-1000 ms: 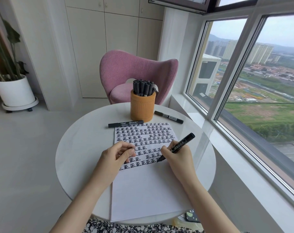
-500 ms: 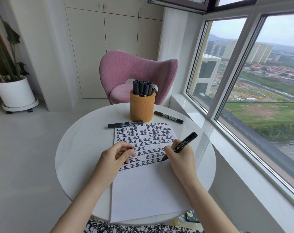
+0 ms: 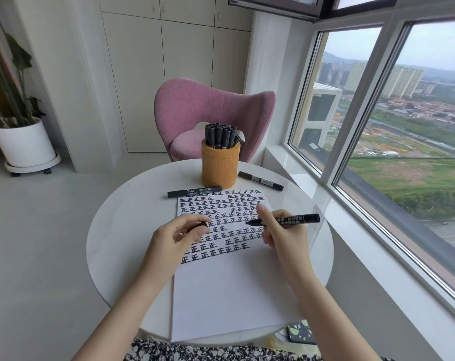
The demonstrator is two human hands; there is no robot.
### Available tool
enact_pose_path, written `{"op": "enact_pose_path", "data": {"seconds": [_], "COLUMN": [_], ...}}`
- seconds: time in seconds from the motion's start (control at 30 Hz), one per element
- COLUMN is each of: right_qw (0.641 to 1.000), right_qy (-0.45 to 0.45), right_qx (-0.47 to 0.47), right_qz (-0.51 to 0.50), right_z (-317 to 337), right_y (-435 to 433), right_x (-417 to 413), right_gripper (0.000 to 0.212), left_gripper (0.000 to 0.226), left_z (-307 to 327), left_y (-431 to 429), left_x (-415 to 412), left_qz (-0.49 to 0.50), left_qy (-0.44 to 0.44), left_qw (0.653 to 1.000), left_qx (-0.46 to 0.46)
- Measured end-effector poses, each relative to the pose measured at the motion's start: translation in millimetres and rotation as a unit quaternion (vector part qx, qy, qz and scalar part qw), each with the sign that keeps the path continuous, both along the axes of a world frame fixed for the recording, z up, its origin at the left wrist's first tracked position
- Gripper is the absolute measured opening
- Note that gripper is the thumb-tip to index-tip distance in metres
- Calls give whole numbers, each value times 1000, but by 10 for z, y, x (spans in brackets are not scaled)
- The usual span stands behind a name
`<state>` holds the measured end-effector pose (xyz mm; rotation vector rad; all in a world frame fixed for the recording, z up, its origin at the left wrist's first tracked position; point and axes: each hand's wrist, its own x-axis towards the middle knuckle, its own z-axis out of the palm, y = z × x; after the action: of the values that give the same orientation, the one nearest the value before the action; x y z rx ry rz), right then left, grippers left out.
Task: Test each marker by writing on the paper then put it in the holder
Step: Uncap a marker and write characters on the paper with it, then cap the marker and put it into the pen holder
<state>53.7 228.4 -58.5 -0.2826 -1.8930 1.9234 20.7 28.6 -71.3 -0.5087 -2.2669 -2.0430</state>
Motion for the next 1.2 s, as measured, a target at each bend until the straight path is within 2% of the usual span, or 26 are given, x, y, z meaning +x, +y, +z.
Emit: {"op": "enact_pose_path", "data": {"seconds": [0.13,0.3,0.47,0.67,0.8,0.9,1.0,1.2], "right_qw": [996,996,994,996,995,994,993,986], "right_qy": [-2,-3,22,34,28,18,-7,-43], "right_qx": [-86,-76,-97,-66,-92,-104,-107,-91], "right_qz": [38,52,49,51,27,23,41,131], "right_z": [111,210,259,268,261,249,224,220], "right_y": [-65,-184,-300,-393,-445,-465,-458,-347], "right_x": [34,66,68,91,72,59,40,-14], "right_gripper": [26,48,45,46,56,48,47,45], "left_gripper": [23,28,27,24,14,14,14,11], "left_z": [14,143,198,234,227,210,202,205], "left_y": [-6,52,159,252,295,314,307,287], "left_x": [-10,-8,90,184,246,288,291,200], "left_qz": [-8,-8,-26,-29,10,51,56,56], "left_qy": [-4,-5,-7,-6,20,58,74,47], "left_qw": [1000,1000,999,999,999,997,995,997], "left_qx": [-13,6,21,38,29,-5,-32,4]}}
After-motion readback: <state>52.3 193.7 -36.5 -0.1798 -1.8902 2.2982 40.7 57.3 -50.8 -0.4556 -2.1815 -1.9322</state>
